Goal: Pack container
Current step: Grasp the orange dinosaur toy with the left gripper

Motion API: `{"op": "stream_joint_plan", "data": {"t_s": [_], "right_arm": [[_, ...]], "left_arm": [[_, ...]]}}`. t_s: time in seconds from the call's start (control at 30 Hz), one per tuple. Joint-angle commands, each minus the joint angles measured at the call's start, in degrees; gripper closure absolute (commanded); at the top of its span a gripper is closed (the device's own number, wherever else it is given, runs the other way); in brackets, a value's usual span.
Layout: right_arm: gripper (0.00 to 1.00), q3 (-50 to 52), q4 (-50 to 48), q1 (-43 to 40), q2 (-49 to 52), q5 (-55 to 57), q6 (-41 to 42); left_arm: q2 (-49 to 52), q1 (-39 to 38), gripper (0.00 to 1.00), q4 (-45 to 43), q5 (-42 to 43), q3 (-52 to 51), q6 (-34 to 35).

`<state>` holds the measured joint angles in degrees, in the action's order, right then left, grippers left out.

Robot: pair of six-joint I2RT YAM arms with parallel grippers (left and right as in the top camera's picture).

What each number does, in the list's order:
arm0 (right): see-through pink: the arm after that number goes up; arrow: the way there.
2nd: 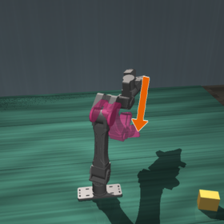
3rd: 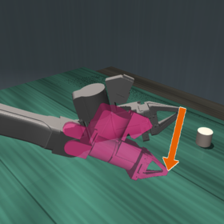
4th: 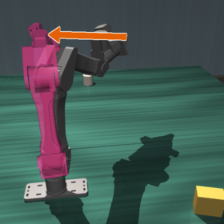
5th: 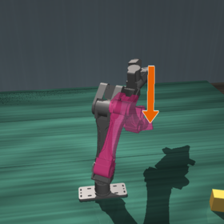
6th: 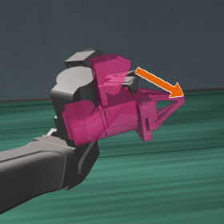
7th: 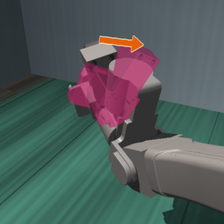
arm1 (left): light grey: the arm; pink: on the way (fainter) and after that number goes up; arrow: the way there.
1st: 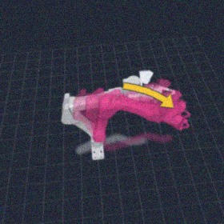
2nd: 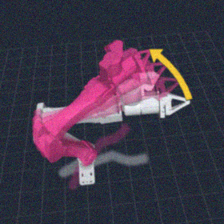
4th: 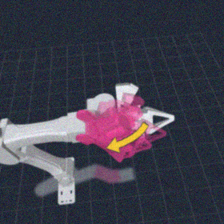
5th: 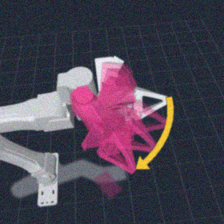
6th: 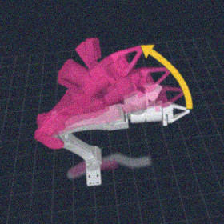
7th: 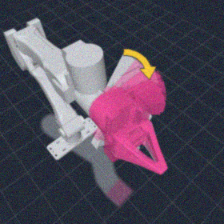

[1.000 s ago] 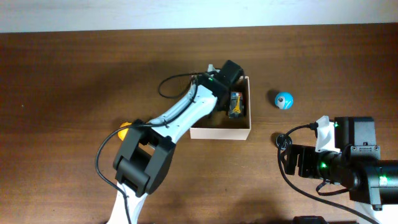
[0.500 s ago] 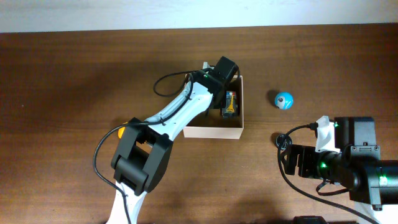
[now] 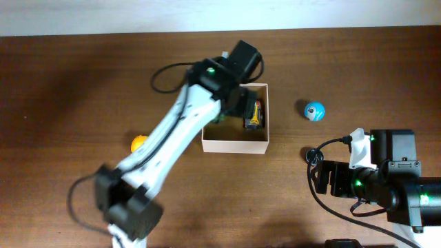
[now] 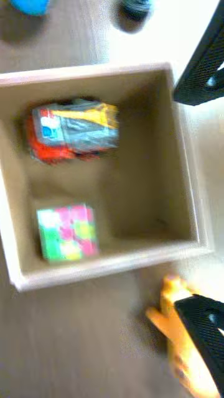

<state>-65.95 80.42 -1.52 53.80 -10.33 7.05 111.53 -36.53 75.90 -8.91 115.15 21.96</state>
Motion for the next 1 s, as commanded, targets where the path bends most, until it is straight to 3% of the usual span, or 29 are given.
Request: {"op": "stream_joint_plan", "data": {"t_s": [0.0,0.17,0.4,0.53,0.63,0.97], "right_arm": [[0.01,0.31,-0.04,-0.35,-0.22,0.72,-0.68],[0.01,0.31,-0.04,-0.33,-0.22,0.72,-0.68],[0.02,0.31,0.02,-0.33,-0.22,0.70,-0.66],[0.01,0.31,0.17,-0.33,-0.22,0.70,-0.66],[0.01,0.31,0.17,-0.33,-0.22,0.70,-0.66],[0.01,0.31,0.31,-0.33,-0.22,0.72,-0.66]], "left_arm": [[-3.04,1.73,0.01,7.80,-4.72,0.61,-3.17],[-3.02,5.40,0.01,20.20,-9.16,-1.38,0.68],[-3.15,9.44,0.01,19.30,-8.26,-8.39,3.10],[-3.30,11.58,0.01,15.74,-7.72,-14.73,2.67],[-3.56,13.44,0.01,8.83,-1.81,-20.72,-3.06],[-3.82,18.40,0.01,-10.78,2.71,-38.07,-7.78]]}}
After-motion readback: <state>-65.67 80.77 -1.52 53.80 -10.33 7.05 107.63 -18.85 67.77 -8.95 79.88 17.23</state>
